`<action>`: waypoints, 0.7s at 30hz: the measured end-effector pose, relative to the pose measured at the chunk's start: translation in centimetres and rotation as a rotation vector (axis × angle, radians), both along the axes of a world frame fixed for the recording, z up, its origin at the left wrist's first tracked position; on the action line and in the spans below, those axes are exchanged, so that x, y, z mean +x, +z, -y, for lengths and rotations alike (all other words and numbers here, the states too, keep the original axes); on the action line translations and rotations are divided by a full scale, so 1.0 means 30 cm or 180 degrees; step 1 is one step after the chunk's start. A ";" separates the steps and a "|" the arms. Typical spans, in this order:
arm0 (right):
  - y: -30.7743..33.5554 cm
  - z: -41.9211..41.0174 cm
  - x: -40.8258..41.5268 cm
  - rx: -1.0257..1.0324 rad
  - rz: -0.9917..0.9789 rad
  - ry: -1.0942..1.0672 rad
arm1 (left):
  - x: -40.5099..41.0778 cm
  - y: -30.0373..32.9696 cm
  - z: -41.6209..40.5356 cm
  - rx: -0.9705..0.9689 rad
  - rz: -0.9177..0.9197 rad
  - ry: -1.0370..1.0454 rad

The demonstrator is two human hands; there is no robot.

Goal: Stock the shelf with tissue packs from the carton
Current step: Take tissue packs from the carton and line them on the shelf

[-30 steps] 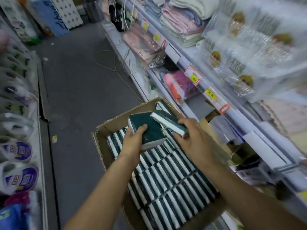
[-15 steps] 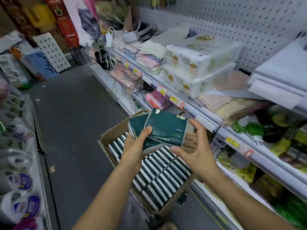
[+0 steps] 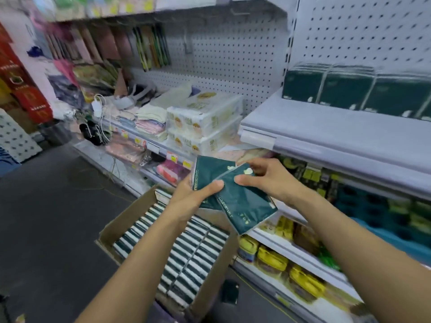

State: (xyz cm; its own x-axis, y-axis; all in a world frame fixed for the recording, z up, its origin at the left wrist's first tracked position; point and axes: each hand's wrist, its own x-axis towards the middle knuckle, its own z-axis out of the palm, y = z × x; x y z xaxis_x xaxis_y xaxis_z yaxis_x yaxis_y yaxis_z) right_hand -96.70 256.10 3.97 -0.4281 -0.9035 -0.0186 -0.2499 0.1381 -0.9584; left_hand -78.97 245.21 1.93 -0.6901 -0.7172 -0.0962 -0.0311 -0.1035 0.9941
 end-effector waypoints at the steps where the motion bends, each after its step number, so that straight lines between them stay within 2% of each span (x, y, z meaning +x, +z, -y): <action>1: 0.023 -0.027 -0.033 -0.0039 0.0135 -0.0051 | -0.043 0.022 -0.003 -0.0046 0.0007 -0.0031; 5: 0.096 -0.117 -0.179 -0.0198 0.0498 -0.0479 | -0.229 0.107 -0.022 -0.0213 0.0039 -0.0166; 8: 0.137 -0.172 -0.297 -0.0549 0.0748 -0.0893 | -0.354 0.153 -0.029 -0.0228 -0.0125 -0.0168; 15: 0.188 -0.254 -0.505 -0.1395 0.0978 -0.1603 | -0.543 0.211 -0.002 -0.0318 -0.0392 0.0468; 18: 0.185 -0.222 -0.567 -0.1250 0.0719 -0.1948 | -0.608 0.229 0.031 -0.0397 -0.0338 0.0504; 21: 0.183 -0.167 -0.620 -0.0672 0.0083 -0.2093 | -0.682 0.246 0.084 -0.0500 -0.0197 0.0346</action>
